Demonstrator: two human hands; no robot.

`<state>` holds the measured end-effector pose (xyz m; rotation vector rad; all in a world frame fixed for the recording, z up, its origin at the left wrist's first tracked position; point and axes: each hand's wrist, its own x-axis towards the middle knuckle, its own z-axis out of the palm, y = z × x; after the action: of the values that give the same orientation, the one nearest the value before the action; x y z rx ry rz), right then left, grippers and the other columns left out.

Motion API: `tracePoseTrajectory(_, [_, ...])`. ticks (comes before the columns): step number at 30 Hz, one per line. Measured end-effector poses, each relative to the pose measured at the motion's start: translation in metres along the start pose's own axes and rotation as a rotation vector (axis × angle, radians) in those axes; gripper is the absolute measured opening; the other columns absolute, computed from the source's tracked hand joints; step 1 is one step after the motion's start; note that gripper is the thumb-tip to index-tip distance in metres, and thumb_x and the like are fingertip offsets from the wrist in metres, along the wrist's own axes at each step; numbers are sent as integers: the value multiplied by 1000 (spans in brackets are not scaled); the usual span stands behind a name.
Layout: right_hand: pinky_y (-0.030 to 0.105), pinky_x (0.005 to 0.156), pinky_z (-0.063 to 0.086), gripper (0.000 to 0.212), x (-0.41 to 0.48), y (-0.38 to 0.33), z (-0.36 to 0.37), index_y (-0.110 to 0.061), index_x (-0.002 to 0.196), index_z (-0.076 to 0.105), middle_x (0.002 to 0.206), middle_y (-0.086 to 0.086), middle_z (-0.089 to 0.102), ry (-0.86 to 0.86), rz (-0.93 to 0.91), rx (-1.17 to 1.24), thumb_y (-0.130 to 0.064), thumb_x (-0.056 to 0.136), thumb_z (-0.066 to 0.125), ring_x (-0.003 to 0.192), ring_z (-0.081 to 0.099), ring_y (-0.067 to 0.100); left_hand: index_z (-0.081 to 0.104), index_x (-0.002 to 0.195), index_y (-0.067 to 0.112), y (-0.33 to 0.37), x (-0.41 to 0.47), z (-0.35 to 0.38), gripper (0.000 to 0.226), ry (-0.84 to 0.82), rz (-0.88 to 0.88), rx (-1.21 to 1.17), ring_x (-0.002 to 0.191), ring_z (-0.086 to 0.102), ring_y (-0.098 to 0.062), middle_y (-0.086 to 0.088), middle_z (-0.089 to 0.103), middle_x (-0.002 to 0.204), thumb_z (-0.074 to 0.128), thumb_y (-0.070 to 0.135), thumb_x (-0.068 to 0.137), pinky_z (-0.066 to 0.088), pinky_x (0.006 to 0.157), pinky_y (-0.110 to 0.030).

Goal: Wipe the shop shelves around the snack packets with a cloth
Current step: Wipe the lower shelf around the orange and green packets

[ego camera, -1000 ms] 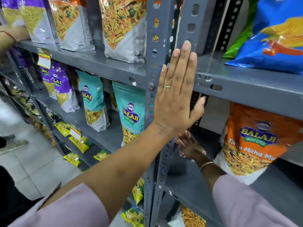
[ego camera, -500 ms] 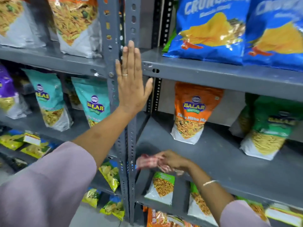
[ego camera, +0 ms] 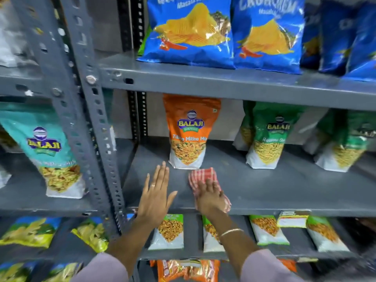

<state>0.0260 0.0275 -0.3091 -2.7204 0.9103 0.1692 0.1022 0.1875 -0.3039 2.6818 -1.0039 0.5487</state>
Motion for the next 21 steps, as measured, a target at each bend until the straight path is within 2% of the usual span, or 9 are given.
tracePoseTrajectory(4, [46,118,19,54,-11,-7,2,-28,152,17,163,1,8,-38,-199,-77,-32,100,31,150,8,25,29,138,-2,10,0,14,77,-133,-98,-35,133,35,-29,-18,35,146,-6,50,94,33,105,-50])
tracePoseTrajectory(7, [45,105,37,57,-8,24,-14,-25,144,34,151,9,34,55,-66,-69,-17,90,49,136,32,35,35,137,-3,18,4,20,83,-178,-100,-14,133,36,-30,-17,36,146,-7,53,93,35,103,-51])
tracePoseTrajectory(9, [40,99,43,50,-3,43,-26,-18,132,51,135,13,53,76,39,94,-9,83,57,121,47,34,35,137,-2,24,6,28,86,-209,-86,-8,134,34,-28,-16,34,147,-7,57,91,34,104,-50])
tracePoseTrajectory(10, [39,100,45,46,1,53,-34,-15,128,55,133,15,56,117,82,198,-10,83,57,118,50,34,34,138,-1,28,6,31,87,-229,-85,-9,135,33,-28,-15,33,148,-7,59,90,33,104,-48])
tracePoseTrajectory(12, [42,104,42,53,11,77,-45,-16,139,44,148,15,40,178,144,251,-13,86,55,124,45,36,29,141,1,39,5,40,95,-229,-88,-19,138,25,-25,-12,26,151,-12,66,84,27,109,-45])
tracePoseTrajectory(14, [46,111,34,60,22,99,-49,-18,148,27,157,15,21,141,185,158,-18,92,49,134,31,40,19,144,4,50,2,51,108,-268,-89,-75,142,13,-21,-7,15,154,-23,73,73,14,114,-39])
tracePoseTrajectory(15, [47,113,30,59,26,106,-49,-17,149,24,158,17,17,113,198,121,-22,94,45,136,27,41,21,144,4,52,2,54,110,-277,-99,-89,142,15,-21,-7,17,154,-24,74,71,11,115,-37])
tracePoseTrajectory(18, [48,115,23,60,49,113,-47,-13,149,18,157,21,16,114,163,51,-33,97,39,141,22,42,50,128,0,56,3,55,95,-270,-123,-57,125,47,-28,-15,50,137,-4,66,87,19,107,-35])
tracePoseTrajectory(21, [49,115,22,60,79,106,-45,-8,150,19,155,25,19,123,105,47,-34,98,36,142,21,42,58,121,0,54,1,56,71,-283,-154,-71,115,56,-32,-16,58,127,17,52,93,24,101,-37])
